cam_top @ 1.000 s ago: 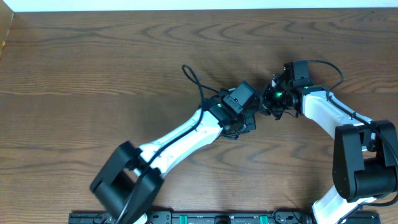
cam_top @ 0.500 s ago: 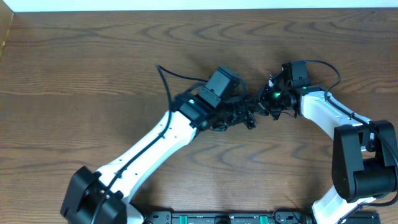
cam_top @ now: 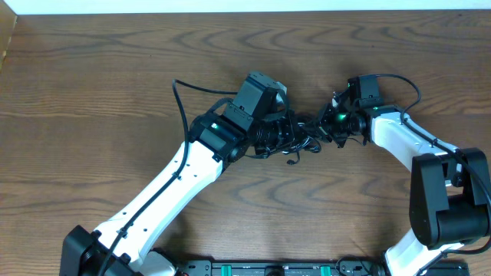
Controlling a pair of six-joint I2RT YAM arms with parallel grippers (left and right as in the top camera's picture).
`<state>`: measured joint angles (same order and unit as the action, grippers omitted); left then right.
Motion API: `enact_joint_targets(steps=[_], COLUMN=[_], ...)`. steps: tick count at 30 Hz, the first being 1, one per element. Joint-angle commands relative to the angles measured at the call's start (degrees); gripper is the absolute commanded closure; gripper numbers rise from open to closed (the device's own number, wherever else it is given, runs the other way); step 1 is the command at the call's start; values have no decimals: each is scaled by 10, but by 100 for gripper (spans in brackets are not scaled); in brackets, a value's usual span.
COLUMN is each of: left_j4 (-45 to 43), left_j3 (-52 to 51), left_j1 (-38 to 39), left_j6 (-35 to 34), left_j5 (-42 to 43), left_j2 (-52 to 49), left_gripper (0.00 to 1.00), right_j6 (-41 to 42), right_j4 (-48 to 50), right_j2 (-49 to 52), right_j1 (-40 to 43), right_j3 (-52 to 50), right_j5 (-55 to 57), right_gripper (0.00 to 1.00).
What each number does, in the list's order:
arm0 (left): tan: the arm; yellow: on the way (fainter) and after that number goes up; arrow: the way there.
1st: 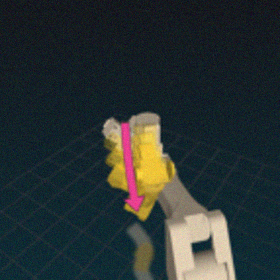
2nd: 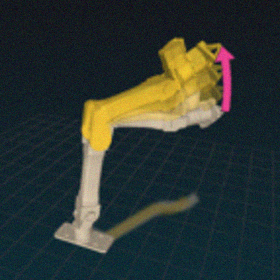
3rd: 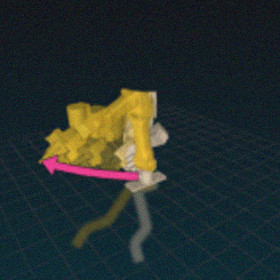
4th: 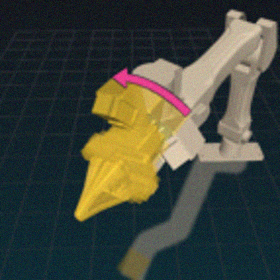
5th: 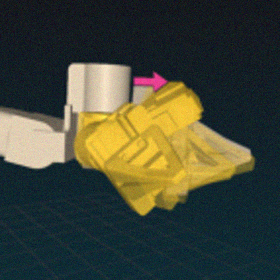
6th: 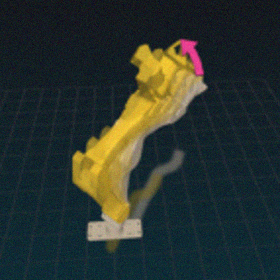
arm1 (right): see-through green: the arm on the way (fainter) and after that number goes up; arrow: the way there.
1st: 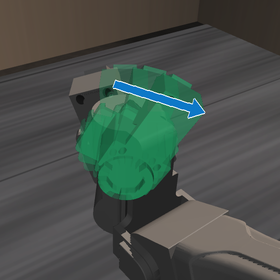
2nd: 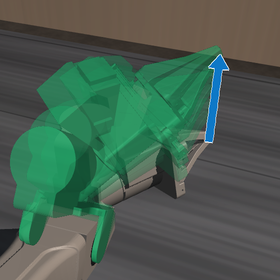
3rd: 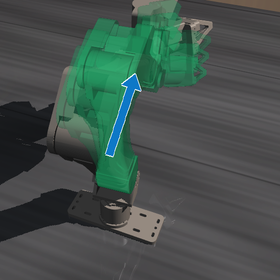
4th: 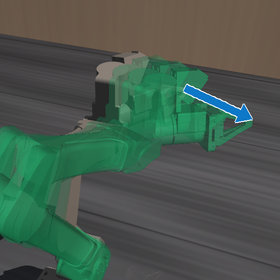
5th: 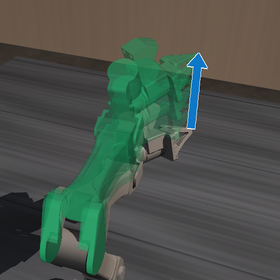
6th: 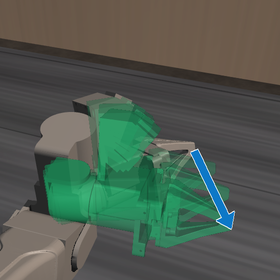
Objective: Untangle cables
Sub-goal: 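Pull the left gripper back and down, drawing a black cable out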
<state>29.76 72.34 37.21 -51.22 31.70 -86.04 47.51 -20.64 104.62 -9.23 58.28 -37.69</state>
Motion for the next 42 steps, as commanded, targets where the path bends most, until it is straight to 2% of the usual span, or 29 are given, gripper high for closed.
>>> enact_joint_targets(steps=[1, 12, 20, 31, 42], left_j4=[3, 55, 62, 62, 38], left_j3=[0, 0, 0, 0, 0], left_j1=[-3, 2, 48, 71, 71], left_j6=[34, 33, 26, 24, 19], left_j5=[21, -16, -64, -74, -113], left_j2=[15, 8, -28, -118, -128], left_gripper=[92, 92, 92, 92, 92], right_j6=[-11, -11, -11, -11, -11], right_j4=[1, 1, 3, 3, 2], right_j2=[2, 2, 2, 2, 2], right_j1=[-3, -3, -3, -3, -4], right_j3=[5, 5, 5, 5, 5], right_j5=[16, 16, 16, 16, 18], right_gripper=[99, 99, 99, 99, 99])
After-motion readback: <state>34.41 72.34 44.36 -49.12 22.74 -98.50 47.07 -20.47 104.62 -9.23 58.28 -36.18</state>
